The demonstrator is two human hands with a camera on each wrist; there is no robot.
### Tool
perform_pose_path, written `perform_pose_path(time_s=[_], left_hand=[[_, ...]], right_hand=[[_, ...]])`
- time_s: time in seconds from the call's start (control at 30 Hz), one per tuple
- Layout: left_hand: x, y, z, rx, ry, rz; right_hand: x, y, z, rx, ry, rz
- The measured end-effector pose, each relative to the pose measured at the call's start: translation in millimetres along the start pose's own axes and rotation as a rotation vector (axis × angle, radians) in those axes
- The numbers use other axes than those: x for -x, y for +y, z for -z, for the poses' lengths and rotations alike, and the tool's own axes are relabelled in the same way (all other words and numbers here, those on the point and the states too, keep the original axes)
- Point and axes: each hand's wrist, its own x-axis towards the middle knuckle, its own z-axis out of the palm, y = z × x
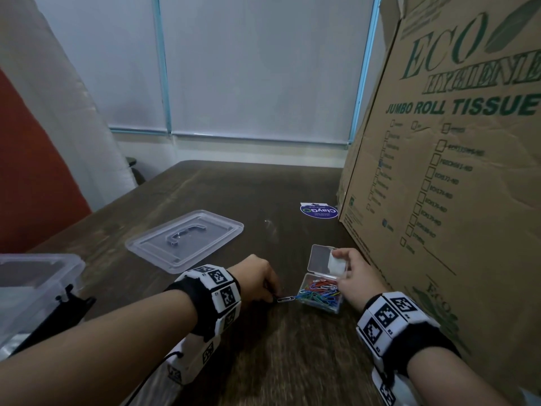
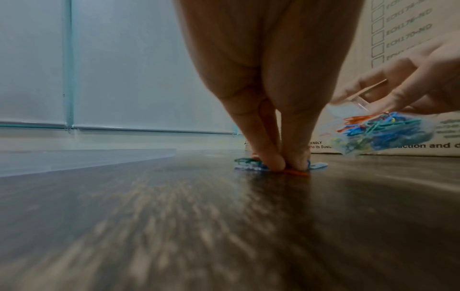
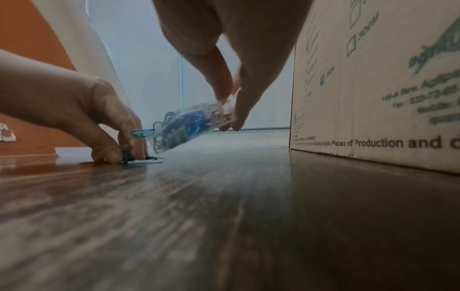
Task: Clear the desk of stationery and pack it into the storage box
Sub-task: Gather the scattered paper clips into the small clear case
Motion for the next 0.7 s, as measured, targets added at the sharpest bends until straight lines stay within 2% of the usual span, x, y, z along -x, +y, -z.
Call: perform_pose_path(time_s=[0.13, 0.2, 0.33, 0.43, 0.57, 0.7], left_hand=[[6, 4, 6, 0.082, 0.013, 0.061], [7, 9, 15, 0.143, 0.077, 0.069], [0, 36, 42, 0.184, 0.217, -0.043], [-7, 60, 47, 0.166, 0.188, -0.104], [-10, 68, 37, 0.107, 0.062, -0.117], [-4, 47, 50, 0.105, 0.159, -0.048]], right_hand=[[-1, 1, 0, -0.014, -0.038, -0.001], [-2, 1, -1, -0.025, -0.05, -0.008], [-2, 2, -1, -0.037, -0.062, -0.019], [-2, 2, -1, -0.056, -0.052, -0.015], [-3, 2, -1, -0.059, -0.017, -0.007], [-3, 3, -1, -0.03, -0.009, -0.02]])
